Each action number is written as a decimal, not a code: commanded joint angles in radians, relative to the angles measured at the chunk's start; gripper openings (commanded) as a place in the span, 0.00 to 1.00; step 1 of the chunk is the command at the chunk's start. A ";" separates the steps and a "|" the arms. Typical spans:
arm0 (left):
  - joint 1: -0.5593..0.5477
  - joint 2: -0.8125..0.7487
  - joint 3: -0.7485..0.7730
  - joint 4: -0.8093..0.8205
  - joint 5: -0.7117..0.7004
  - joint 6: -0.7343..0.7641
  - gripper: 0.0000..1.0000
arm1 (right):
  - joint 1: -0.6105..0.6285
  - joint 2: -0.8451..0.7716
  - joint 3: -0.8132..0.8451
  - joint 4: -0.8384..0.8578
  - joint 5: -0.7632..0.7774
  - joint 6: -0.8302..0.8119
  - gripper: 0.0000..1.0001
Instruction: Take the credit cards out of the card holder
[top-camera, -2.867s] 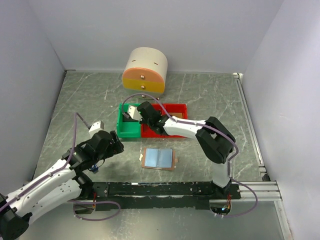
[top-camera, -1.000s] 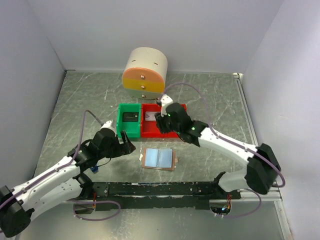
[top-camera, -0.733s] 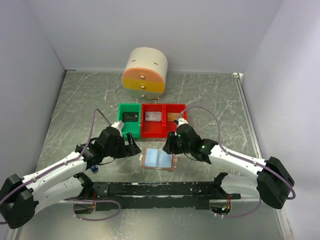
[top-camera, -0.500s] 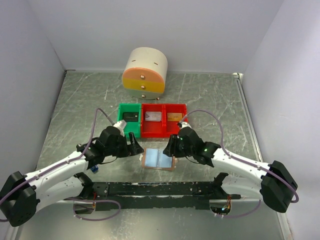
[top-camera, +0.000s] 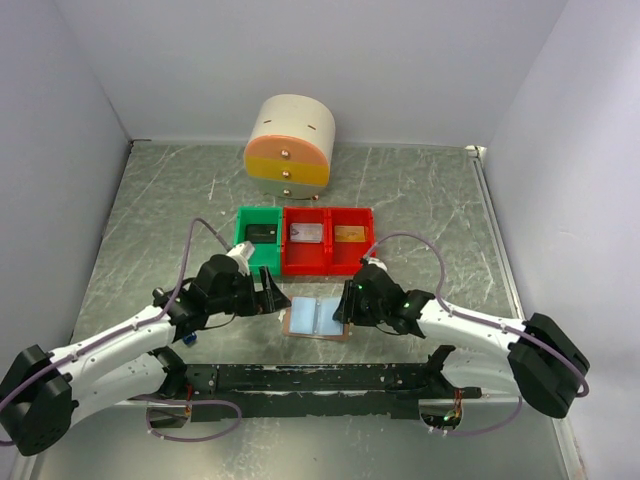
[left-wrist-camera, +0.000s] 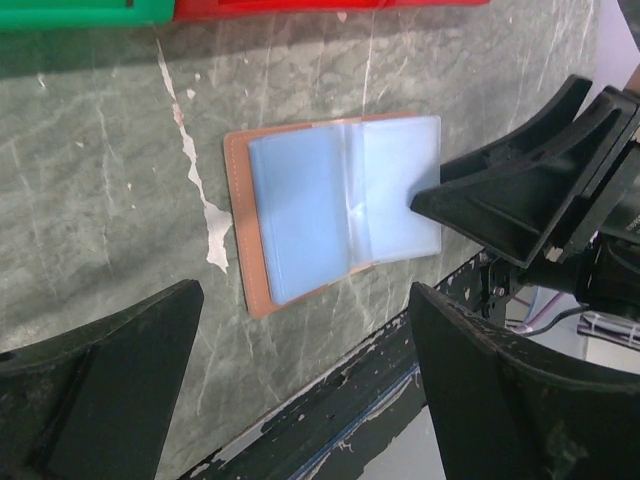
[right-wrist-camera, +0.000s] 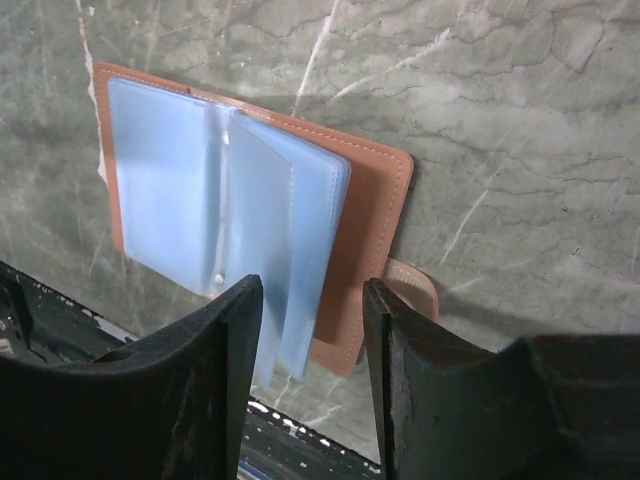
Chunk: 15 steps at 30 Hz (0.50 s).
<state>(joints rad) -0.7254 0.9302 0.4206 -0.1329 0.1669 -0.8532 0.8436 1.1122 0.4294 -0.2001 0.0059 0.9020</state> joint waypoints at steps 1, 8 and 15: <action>-0.005 0.018 -0.035 0.121 0.083 0.001 0.97 | 0.004 0.032 -0.006 0.069 -0.010 0.000 0.44; -0.044 0.121 -0.022 0.149 0.052 0.001 0.91 | 0.004 0.086 -0.014 0.184 -0.063 -0.009 0.21; -0.146 0.279 0.058 0.132 -0.042 -0.004 0.72 | 0.003 0.145 0.002 0.162 -0.069 -0.059 0.00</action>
<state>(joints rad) -0.8234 1.1484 0.4084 -0.0154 0.1944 -0.8593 0.8440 1.2327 0.4252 -0.0635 -0.0448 0.8753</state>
